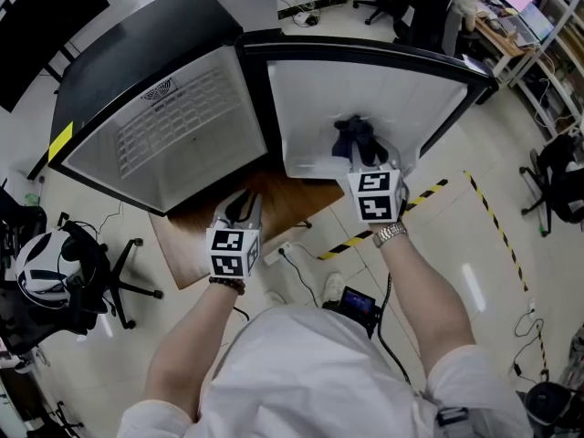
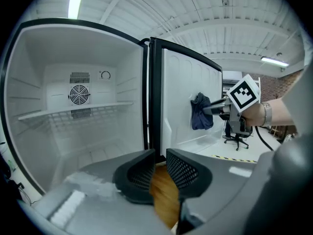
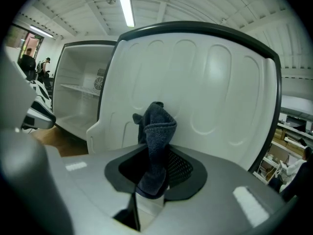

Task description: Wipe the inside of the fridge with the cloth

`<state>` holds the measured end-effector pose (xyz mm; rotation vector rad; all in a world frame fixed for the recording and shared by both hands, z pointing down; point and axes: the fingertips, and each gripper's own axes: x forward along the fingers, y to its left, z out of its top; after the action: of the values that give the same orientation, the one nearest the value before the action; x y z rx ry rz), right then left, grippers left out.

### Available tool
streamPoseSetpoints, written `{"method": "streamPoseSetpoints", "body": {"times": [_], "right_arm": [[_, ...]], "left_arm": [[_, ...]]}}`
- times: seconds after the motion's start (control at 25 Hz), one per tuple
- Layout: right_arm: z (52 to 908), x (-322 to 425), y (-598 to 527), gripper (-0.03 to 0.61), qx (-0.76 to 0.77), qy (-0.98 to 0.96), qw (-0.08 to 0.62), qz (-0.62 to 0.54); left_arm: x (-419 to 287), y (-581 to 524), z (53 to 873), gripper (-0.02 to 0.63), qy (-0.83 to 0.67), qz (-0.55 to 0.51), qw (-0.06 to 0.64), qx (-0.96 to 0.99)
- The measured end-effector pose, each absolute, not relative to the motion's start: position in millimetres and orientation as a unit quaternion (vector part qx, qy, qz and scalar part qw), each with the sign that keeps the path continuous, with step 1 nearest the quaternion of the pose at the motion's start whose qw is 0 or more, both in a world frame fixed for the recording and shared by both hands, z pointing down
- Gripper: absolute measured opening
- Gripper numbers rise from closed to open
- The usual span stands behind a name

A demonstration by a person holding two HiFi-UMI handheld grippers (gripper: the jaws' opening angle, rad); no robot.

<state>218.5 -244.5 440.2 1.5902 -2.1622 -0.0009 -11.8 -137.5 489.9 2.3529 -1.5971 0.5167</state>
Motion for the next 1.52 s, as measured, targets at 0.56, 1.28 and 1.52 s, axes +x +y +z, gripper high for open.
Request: {"method": "streamPoseSetpoints", "body": {"times": [0.56,1.28,1.52], "right_arm": [[437,303,-237,0.094,0.624,-0.744,0.241,0.006],[429,363,-219,0.094,0.653,-0.718,0.243,0.001],[425,370,-212,0.094,0.658,-0.714,0.238,0.002]], "left_arm": [[25,-142,489,0.072,-0.534,0.172,0.124,0.818],[54,-148,497,0.072,-0.520,0.173,0.129,0.827],[61,-147,499,0.072,-0.514,0.174,0.131,0.830]]}}
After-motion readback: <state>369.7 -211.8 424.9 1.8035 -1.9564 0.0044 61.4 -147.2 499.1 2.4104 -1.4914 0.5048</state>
